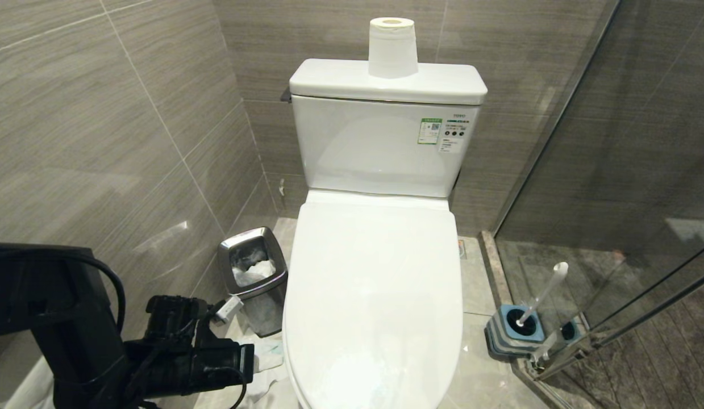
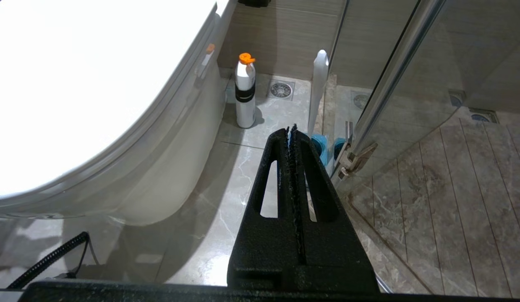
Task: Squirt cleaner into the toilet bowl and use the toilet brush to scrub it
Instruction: Use the left hand to lift the toilet lid slightly
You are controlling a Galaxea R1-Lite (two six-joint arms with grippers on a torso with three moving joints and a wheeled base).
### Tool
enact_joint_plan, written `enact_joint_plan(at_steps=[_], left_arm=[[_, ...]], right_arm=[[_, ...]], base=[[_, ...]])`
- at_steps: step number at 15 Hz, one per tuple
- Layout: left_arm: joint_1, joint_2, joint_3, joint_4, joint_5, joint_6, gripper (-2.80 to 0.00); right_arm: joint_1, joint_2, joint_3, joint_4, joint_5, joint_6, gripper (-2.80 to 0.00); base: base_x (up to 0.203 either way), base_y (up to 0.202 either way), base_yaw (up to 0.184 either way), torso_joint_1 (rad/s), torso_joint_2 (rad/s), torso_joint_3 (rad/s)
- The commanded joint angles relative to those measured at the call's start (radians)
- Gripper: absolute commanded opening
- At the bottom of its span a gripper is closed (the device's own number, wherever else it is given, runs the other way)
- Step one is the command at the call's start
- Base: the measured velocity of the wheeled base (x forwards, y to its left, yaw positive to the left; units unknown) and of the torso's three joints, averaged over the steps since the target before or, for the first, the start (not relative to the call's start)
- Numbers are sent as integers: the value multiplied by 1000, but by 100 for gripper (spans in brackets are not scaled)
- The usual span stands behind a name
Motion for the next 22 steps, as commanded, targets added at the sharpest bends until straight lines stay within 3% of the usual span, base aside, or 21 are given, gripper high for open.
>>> enact_joint_plan(at_steps=[1,14,22], left_arm=[[-3,6,-2,3,-2,0,-280],[-51,21,-45,62,23,18,-280],[-68,21,-56,99,80,42,-280]], right_arm=[[0,0,2,0,-1,0,-280],[0,0,2,0,-1,0,-280],[0,0,2,0,-1,0,-280]], base=[[0,0,0,0,0,0],[0,0,0,0,0,0],[0,0,0,0,0,0]])
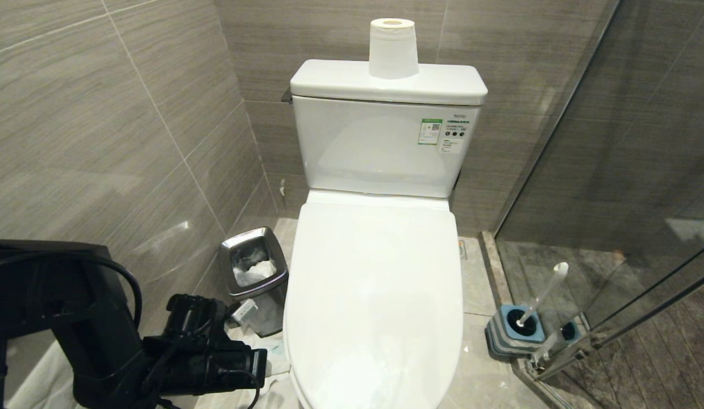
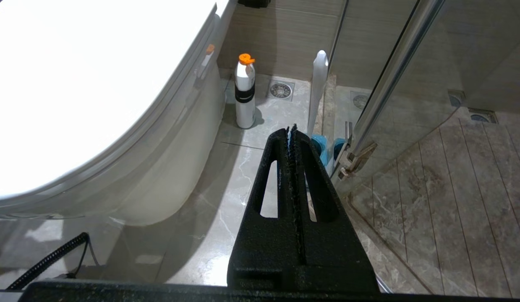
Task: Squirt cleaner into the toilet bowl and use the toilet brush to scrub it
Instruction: Use the left hand to lift the toilet lid slightly
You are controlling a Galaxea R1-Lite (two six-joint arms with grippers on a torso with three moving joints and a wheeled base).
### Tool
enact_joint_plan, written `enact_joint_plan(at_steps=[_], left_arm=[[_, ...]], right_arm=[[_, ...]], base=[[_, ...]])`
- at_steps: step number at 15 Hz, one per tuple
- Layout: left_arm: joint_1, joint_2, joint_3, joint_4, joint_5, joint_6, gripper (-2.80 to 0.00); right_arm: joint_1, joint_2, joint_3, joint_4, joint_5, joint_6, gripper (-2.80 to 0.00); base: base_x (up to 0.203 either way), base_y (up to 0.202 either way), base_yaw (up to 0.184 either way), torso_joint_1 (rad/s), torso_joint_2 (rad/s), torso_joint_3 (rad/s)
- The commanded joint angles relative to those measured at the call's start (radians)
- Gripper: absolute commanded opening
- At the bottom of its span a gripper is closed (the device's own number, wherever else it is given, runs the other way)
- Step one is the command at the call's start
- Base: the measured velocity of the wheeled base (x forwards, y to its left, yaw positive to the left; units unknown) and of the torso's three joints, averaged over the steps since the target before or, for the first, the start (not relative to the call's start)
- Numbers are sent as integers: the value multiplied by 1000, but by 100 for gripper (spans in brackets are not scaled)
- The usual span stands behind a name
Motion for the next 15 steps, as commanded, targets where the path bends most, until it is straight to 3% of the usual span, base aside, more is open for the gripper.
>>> enact_joint_plan(at_steps=[1,4,7,11,15], left_arm=[[-6,2,-3,3,16,19,-280],[-15,-2,-3,50,36,97,-280],[-43,-8,3,54,31,85,-280],[-72,-25,-3,34,27,-2,-280],[-56,-43,1,-35,17,-103,-280]], right_arm=[[0,0,2,0,0,0,-280],[0,0,2,0,0,0,-280],[0,0,2,0,0,0,-280],[0,0,2,0,0,0,-280],[0,0,2,0,0,0,-280]], base=[[0,0,0,0,0,0],[0,0,0,0,0,0],[0,0,0,0,0,0],[0,0,0,0,0,0],[0,0,0,0,0,0]])
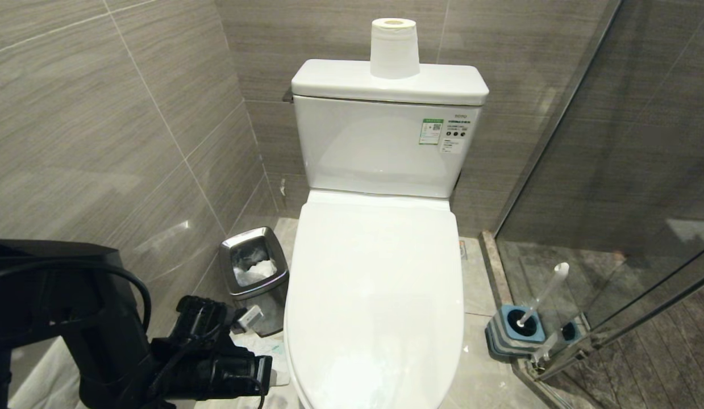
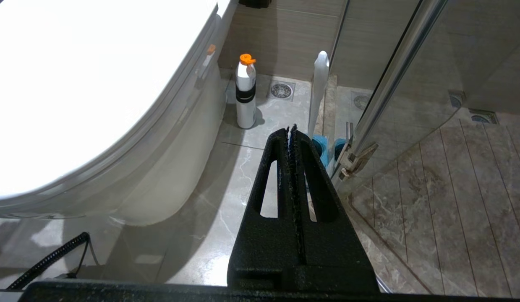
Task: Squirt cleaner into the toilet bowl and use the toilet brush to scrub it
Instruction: Use the left hand to lift the toilet lid slightly
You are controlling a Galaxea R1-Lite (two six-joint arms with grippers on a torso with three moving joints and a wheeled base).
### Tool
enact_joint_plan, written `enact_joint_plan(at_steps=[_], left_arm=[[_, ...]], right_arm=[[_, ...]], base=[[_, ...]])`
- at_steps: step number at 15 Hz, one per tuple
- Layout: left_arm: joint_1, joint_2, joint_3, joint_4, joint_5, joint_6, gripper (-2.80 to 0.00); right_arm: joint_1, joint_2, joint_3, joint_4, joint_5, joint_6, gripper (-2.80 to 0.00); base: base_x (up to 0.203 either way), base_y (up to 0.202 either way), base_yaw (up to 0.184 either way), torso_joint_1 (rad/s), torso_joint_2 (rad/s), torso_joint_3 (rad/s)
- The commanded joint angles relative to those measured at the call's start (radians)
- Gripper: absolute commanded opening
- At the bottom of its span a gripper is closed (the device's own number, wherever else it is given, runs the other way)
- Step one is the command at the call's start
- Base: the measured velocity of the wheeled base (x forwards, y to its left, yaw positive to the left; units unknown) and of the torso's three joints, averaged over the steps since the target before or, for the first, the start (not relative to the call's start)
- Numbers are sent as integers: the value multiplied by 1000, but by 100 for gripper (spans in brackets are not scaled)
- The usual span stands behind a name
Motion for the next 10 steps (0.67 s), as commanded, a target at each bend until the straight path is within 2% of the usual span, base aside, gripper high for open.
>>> enact_joint_plan(at_steps=[1,7,10], left_arm=[[20,-22,1,-38,-35,-47,-280],[32,-29,6,-32,-45,-49,-280],[32,-21,21,-26,-39,-1,-280]], right_arm=[[0,0,2,0,0,0,-280],[0,0,2,0,0,0,-280],[0,0,2,0,0,0,-280]], base=[[0,0,0,0,0,0],[0,0,0,0,0,0],[0,0,0,0,0,0]])
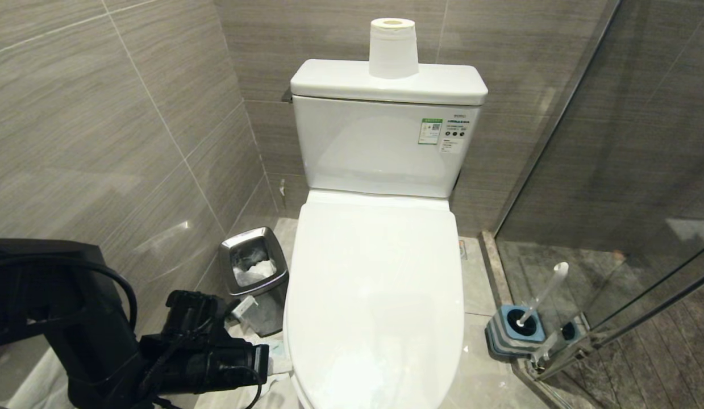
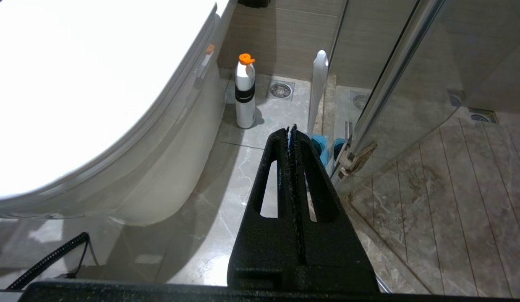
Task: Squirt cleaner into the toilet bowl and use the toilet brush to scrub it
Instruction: Use the left hand to lift the toilet lid slightly
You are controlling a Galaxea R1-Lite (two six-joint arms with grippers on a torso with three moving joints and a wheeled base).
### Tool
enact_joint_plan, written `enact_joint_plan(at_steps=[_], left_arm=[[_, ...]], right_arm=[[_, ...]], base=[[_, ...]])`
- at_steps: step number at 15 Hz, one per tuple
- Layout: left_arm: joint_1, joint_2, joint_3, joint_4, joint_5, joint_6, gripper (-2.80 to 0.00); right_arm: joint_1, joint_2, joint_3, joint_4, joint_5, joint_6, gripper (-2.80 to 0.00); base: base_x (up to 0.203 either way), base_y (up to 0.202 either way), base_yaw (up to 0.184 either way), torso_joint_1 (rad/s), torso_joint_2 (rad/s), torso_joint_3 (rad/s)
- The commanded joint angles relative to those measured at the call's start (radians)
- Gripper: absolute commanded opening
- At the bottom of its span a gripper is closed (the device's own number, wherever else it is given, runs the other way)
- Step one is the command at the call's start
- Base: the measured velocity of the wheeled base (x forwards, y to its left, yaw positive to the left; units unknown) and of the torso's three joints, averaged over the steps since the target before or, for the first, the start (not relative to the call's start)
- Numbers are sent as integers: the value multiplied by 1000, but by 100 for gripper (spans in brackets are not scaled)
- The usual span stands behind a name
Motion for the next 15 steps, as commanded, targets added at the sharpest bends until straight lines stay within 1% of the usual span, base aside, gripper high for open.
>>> enact_joint_plan(at_steps=[1,4,5,15], left_arm=[[5,7,11,21,1,44,-280],[33,8,10,68,10,131,-280],[37,9,8,70,10,142,-280],[31,19,-6,70,10,135,-280]], right_arm=[[0,0,2,0,0,0,-280],[0,0,2,0,0,0,-280],[0,0,2,0,0,0,-280],[0,0,2,0,0,0,-280]], base=[[0,0,0,0,0,0],[0,0,0,0,0,0],[0,0,0,0,0,0],[0,0,0,0,0,0]])
